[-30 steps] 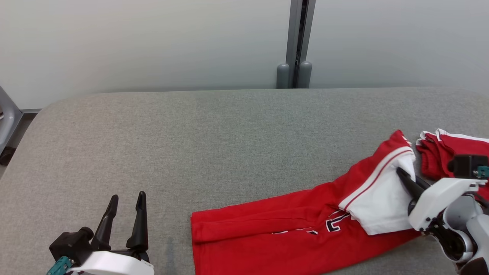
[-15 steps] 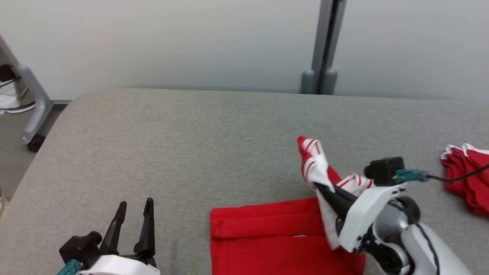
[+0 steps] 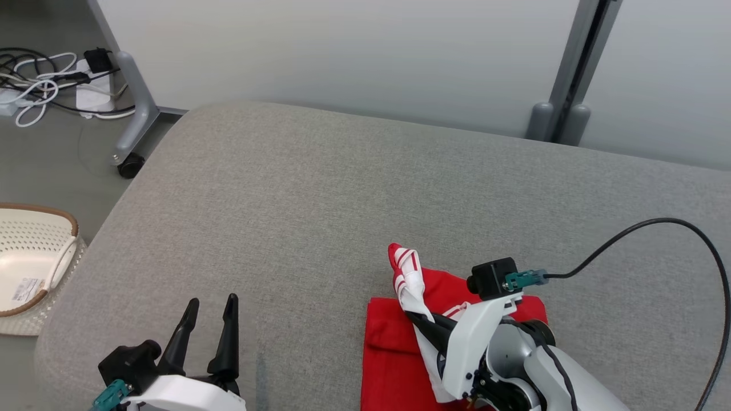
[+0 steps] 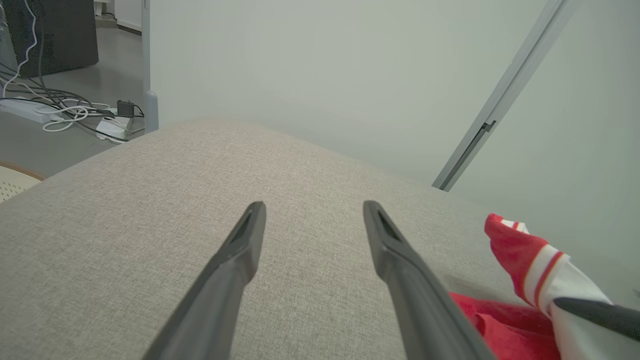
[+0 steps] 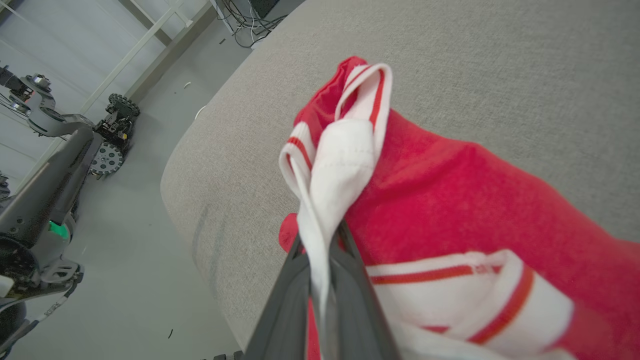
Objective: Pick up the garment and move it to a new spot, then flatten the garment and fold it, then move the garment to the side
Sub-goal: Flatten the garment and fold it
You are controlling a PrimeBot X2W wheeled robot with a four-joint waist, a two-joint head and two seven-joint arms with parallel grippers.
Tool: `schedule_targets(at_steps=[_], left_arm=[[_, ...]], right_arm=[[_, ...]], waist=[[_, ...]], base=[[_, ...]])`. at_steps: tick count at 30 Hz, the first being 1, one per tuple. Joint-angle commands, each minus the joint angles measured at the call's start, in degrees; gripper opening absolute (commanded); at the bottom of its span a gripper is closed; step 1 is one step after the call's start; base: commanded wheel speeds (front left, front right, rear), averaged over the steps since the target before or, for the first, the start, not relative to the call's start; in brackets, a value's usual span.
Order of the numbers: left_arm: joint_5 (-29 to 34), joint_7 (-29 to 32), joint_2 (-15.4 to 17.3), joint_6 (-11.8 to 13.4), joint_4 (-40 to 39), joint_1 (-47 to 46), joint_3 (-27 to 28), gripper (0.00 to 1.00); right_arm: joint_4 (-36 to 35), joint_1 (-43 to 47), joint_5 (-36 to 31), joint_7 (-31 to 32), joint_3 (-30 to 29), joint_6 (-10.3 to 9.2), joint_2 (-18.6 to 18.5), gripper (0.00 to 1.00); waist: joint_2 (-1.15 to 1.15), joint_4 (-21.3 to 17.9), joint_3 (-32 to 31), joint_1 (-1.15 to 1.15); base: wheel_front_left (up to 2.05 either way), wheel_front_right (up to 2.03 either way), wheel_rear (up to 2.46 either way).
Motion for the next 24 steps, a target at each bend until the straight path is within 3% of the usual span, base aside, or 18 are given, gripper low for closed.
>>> schedule_targets(at_steps=[1, 5, 6, 8, 9, 19, 24], left_arm=[[0.56, -0.06, 0.19, -0.33, 0.16, -1.51, 0.11, 1.00], [0.66, -0.06, 0.08, -0.66, 0.94, -2.03, 0.23, 1.00], [0.71, -0.06, 0.02, -0.66, 1.03, -2.10, 0.26, 1.00], [0.77, -0.06, 0.03, -0.62, 1.27, -2.15, 0.37, 1.00], [0.77, -0.06, 0.09, -0.61, 1.36, -2.12, 0.42, 1.00], [0.83, -0.06, 0.70, -0.16, 1.05, -1.13, 0.81, 1.00], [1.09, -0.06, 0.71, 0.35, 0.13, -0.35, 1.05, 1.00]], right_arm=[[1.13, -1.16, 0.55, -0.82, 0.86, 0.03, 0.18, 0.00], [6.15, -3.82, 3.77, -2.83, 5.36, 0.03, 0.46, 0.00], [6.75, -4.25, 4.53, -3.16, 6.34, 0.03, 0.49, 0.08], [7.75, -5.11, 6.41, -4.11, 8.15, 0.03, 0.47, 0.75], [7.82, -5.41, 7.34, -4.67, 9.09, 0.03, 0.47, 1.00], [1.94, -7.80, 15.23, -11.56, 13.15, 0.02, 0.40, 1.00], [-1.33, -8.34, 14.02, -17.02, 9.10, 0.02, -4.49, 1.00]], waist=[[0.00, 1.01, 0.56, 0.00], [0.00, 2.04, 1.02, 0.00], [0.00, 2.10, 1.07, 0.00], [0.00, 2.02, 1.14, 0.00], [0.00, 1.88, 1.16, 0.00], [0.00, -2.59, 0.14, 0.00], [0.00, -5.47, -0.64, 0.00]], base=[[0.00, 0.00, 0.00], [0.00, 0.00, 0.00], [0.00, 0.00, 0.00], [0.00, 0.00, 0.00], [0.00, 0.00, 0.00], [0.00, 0.00, 0.00], [0.00, 0.00, 0.00]])
